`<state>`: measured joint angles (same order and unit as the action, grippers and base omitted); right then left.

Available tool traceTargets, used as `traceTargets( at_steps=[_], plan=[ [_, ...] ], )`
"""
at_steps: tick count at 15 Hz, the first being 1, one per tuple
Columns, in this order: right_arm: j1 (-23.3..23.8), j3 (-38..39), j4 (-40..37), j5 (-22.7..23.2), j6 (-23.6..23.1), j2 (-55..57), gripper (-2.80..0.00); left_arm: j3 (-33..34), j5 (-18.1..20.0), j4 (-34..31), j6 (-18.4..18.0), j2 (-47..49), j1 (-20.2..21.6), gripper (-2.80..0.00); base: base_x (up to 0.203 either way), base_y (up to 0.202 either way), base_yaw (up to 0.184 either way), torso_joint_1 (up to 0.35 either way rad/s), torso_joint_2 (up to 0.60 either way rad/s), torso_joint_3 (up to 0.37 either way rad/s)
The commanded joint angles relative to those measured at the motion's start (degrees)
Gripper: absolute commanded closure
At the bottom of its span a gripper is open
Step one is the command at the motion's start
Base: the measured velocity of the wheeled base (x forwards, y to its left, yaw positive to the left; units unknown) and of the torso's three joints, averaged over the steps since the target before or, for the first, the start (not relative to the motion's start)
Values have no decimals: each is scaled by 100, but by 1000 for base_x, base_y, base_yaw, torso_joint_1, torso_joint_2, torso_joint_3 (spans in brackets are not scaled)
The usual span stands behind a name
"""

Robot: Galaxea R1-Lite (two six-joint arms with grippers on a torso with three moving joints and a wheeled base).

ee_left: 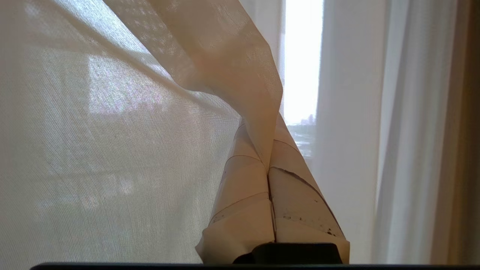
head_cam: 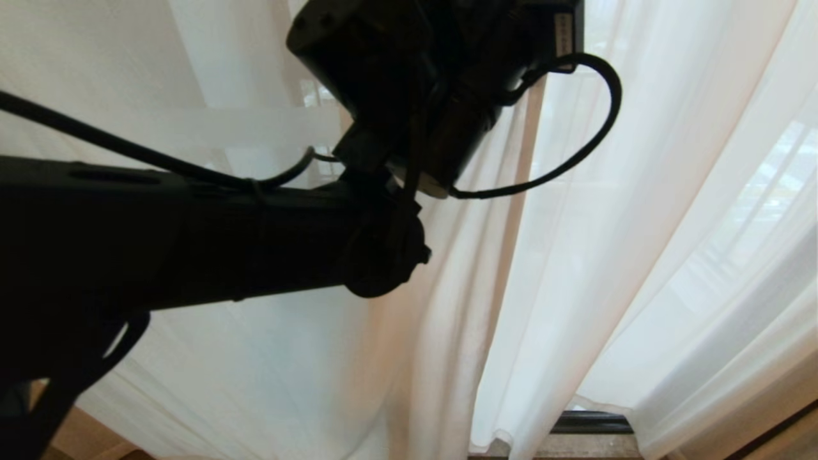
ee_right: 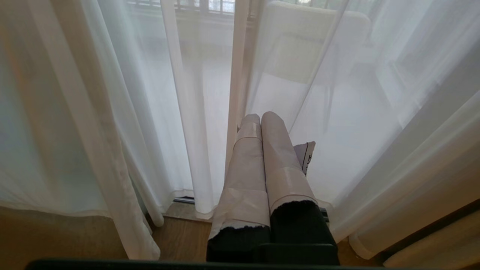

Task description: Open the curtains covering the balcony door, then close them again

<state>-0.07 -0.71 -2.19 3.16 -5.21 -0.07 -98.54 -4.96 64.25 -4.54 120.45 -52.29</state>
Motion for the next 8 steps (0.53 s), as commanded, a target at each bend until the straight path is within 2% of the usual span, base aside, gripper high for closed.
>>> traceTargets(
  at_steps=[1,4,8],
  plan=[
    [-1,0,0,3,-7,7,0,-337,-5,-53,-3,397,-168,0,0,0,0,0,0,0],
    [-1,0,0,9,-7,7,0,-835,2,-332,-11,802,-423,0,0,0,0,0,0,0],
    [-1,0,0,1,-7,7,0,-1132,12,-378,-11,1227,-747,0,0,0,0,0,0,0]
  ],
)
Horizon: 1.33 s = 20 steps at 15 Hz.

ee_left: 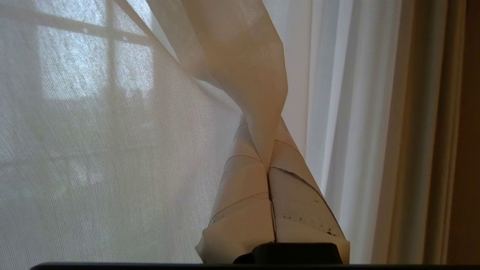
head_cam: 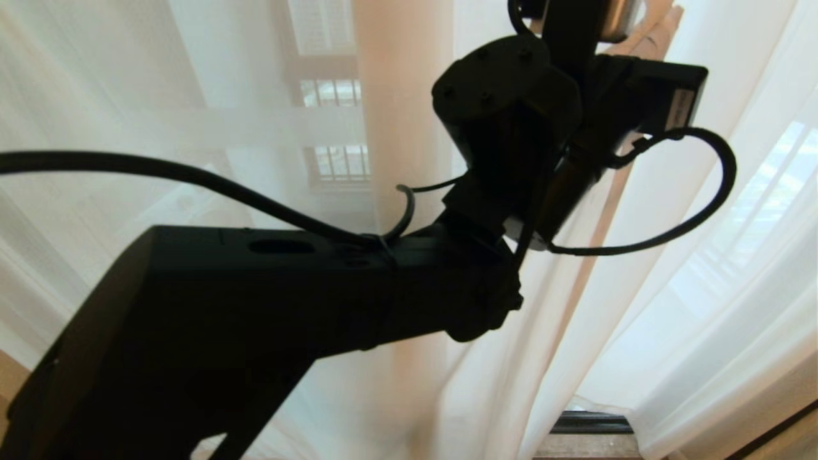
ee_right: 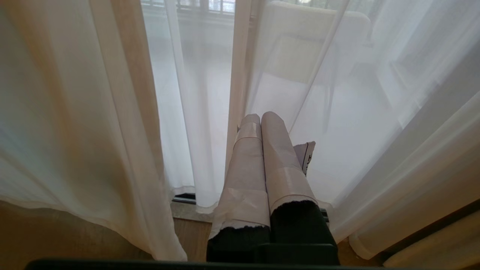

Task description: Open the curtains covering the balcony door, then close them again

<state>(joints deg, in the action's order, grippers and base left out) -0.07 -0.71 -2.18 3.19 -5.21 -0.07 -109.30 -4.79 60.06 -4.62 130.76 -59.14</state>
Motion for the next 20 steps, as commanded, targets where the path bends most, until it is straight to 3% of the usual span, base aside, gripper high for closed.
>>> traceTargets(
  at_steps=[1,6,20],
  plan=[
    [-1,0,-1,5,-7,7,0,-121,-1,41,-4,270,-127,0,0,0,0,0,0,0],
    [-1,0,-1,-3,-7,7,0,-382,-4,63,-4,632,-362,0,0,0,0,0,0,0],
    [-1,0,-1,-1,-7,7,0,-399,-22,111,14,1073,-387,0,0,0,0,0,0,0]
  ],
)
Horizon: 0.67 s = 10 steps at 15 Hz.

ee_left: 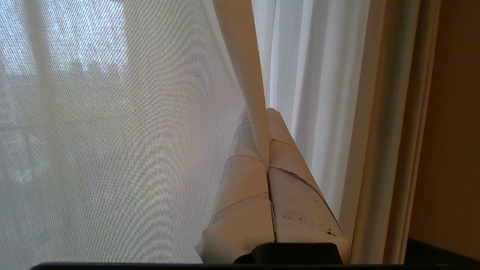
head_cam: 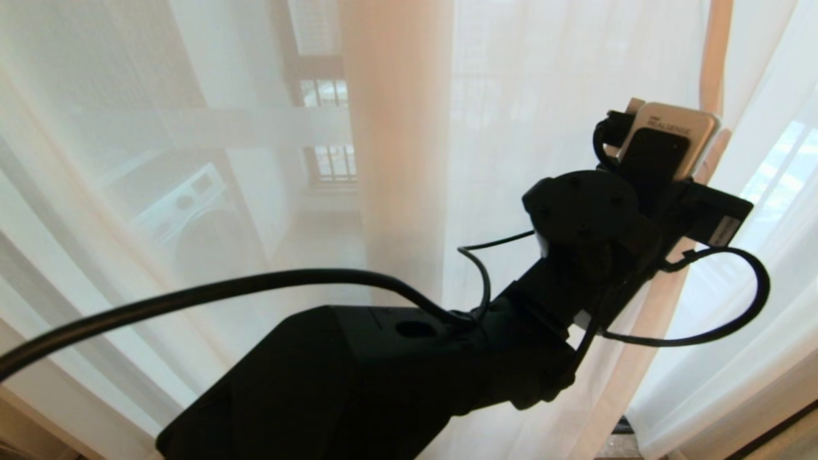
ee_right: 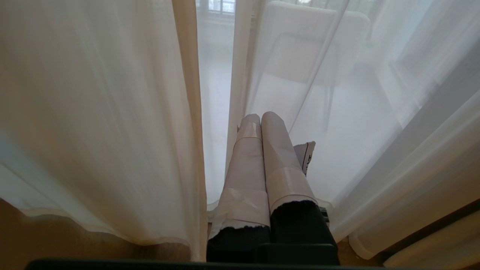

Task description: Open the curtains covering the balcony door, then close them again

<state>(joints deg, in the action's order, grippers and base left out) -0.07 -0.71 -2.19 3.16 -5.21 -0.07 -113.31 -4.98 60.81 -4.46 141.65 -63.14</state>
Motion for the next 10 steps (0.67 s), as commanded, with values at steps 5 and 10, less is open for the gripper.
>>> traceTargets(
  at_steps=[5,10],
  plan=[
    [-1,0,0,2,-7,7,0,16,-431,401,-68,-199,198,0,0,0,0,0,0,0],
    [-1,0,0,1,-7,7,0,20,-588,597,-371,-364,563,0,0,0,0,0,0,0]
  ],
)
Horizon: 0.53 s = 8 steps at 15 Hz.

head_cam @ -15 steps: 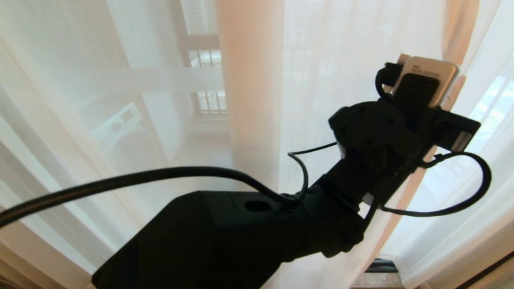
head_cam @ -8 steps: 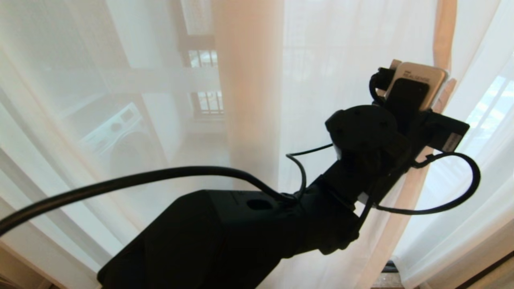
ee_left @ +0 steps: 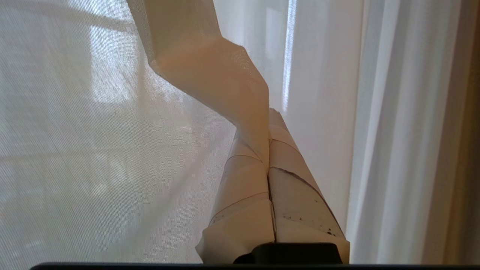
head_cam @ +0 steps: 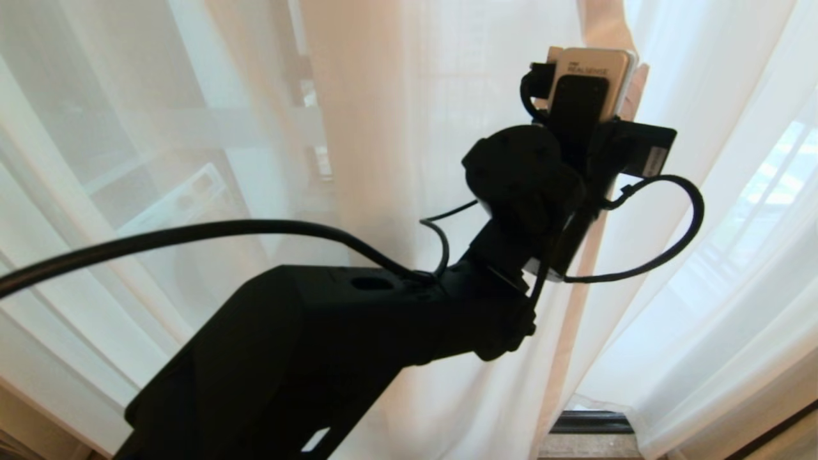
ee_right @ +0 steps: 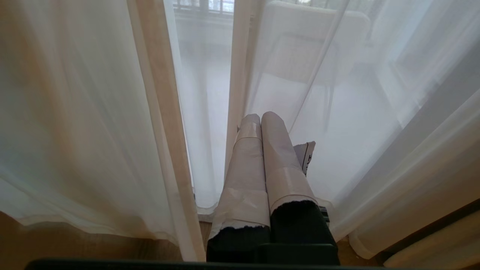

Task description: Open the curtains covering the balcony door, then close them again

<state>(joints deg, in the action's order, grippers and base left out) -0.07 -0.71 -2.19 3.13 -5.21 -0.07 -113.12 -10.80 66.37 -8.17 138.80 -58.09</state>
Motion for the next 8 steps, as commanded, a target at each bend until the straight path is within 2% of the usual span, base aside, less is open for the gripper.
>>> traceTargets(
  at_steps=[1,3,6,8],
  plan=[
    [-1,0,0,12,-7,7,0,0,-9,43,-102,-116,150,0,0,0,0,0,0,0],
    [-1,0,0,12,-7,7,0,0,-145,50,-193,-172,254,0,0,0,0,0,0,0],
    [-1,0,0,4,-7,7,0,0,-544,73,-202,-204,313,0,0,0,0,0,0,0],
    [-1,0,0,3,-7,7,0,40,-969,388,-288,-177,344,0,0,0,0,0,0,0]
  ],
)
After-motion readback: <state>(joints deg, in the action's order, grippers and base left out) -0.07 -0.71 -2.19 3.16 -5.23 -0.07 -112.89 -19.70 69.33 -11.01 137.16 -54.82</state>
